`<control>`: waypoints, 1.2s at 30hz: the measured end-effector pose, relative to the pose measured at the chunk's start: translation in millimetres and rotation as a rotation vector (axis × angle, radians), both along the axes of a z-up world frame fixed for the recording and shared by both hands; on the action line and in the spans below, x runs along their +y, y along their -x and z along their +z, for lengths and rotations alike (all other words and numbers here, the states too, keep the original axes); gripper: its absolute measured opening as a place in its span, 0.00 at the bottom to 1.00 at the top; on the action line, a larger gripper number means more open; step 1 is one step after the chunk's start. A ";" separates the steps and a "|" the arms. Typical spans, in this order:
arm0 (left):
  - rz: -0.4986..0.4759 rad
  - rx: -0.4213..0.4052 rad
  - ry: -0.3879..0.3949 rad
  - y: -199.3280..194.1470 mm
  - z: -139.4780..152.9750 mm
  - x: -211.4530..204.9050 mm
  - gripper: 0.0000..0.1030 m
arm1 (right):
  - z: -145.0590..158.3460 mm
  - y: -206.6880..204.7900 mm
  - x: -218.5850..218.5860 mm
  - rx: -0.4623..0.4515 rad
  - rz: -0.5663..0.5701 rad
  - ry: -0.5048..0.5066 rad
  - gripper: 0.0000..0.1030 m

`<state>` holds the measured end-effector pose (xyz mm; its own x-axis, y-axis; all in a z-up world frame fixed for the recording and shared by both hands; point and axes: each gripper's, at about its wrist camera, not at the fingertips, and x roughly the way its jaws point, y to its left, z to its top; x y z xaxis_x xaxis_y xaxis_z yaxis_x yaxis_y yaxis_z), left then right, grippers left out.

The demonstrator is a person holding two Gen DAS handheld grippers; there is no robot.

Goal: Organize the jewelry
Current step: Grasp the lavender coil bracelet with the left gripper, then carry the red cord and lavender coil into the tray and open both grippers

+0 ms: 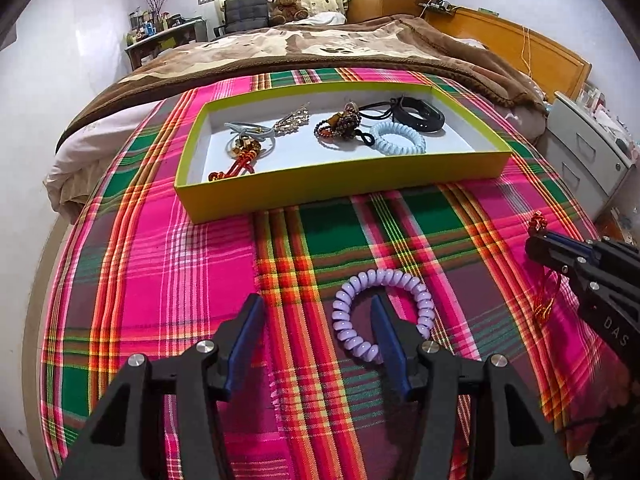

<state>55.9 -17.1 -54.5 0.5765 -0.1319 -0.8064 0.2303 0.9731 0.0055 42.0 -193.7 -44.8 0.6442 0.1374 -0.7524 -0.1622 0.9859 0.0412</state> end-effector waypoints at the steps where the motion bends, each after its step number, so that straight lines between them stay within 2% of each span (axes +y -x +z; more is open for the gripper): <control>1: 0.002 -0.002 -0.002 0.2 0.2 0.4 0.54 | 0.3 -0.1 -0.1 -0.001 -0.001 -0.001 0.09; 2: 0.004 -0.005 -0.002 0.2 0.1 0.7 0.52 | 0.7 0.1 -0.2 -0.003 -0.001 -0.002 0.09; 4: 0.003 -0.013 -0.001 0.8 1.1 1.1 0.36 | 1.1 -0.3 -0.2 -0.006 -0.001 -0.004 0.09; 12: 0.015 -0.022 -0.001 1.4 3.1 6.1 0.12 | 1.7 0.4 0.0 -0.011 0.008 -0.012 0.09; 23: 0.017 -0.048 0.047 1.7 12.6 12.5 0.10 | 9.0 0.9 1.0 -0.048 0.023 -0.046 0.08; 36: 0.029 -0.137 0.110 -9.6 50.5 28.1 0.10 | 37.9 -9.2 2.2 -0.126 0.031 -0.096 0.08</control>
<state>65.5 11.1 -4.0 0.6848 -0.1972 -0.7015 0.2068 0.9757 -0.0723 51.2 -191.5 -6.9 0.7267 0.2263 -0.6486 -0.2023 0.9728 0.1128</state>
